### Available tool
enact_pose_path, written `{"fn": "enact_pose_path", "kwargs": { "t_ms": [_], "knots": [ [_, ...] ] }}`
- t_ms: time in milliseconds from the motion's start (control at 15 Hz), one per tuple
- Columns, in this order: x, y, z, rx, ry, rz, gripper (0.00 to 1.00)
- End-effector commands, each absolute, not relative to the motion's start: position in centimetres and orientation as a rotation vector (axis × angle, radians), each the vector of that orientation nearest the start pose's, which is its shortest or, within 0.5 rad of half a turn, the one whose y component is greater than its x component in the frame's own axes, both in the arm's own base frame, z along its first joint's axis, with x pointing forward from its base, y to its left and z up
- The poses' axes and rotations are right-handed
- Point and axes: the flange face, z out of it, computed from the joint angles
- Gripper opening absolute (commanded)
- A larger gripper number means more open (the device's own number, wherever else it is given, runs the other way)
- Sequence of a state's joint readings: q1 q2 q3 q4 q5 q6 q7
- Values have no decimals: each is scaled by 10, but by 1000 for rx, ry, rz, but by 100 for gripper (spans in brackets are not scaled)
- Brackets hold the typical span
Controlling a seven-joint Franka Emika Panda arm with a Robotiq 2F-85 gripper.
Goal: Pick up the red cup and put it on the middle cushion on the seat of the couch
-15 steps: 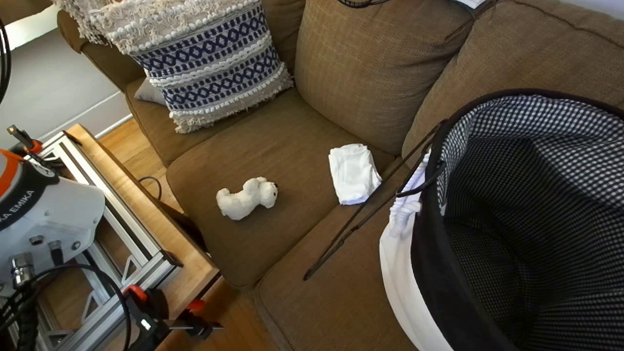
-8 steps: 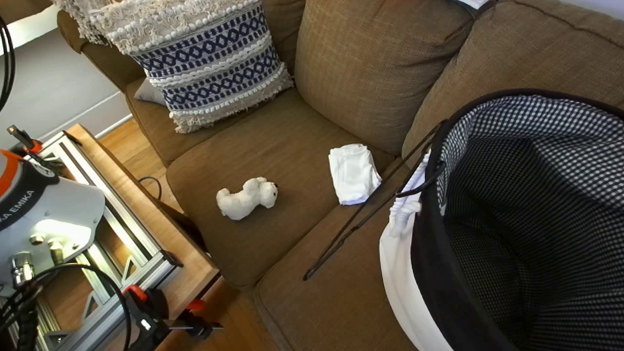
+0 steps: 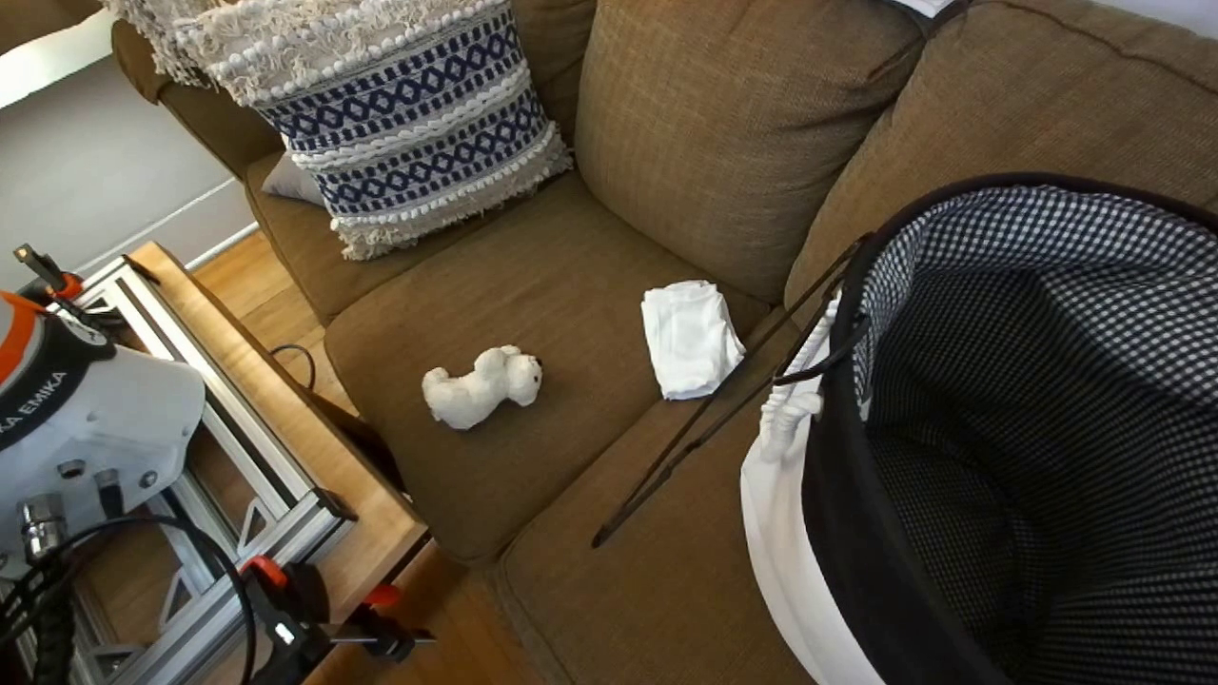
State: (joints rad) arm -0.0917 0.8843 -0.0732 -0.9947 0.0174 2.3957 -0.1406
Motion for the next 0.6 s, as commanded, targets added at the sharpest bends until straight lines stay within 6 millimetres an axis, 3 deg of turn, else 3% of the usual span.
{"fn": "enact_pose_path", "kwargs": {
  "t_ms": [0,133,267,400,533],
  "knots": [
    [769,-97,388,-3224,165,-553,42],
    [751,-82,383,-3223,281,-422,42],
    [735,-64,362,-3163,373,-296,42],
    [719,-46,329,-3074,419,-207,42],
    [701,-25,293,-2981,339,-136,42]
  ]
}}
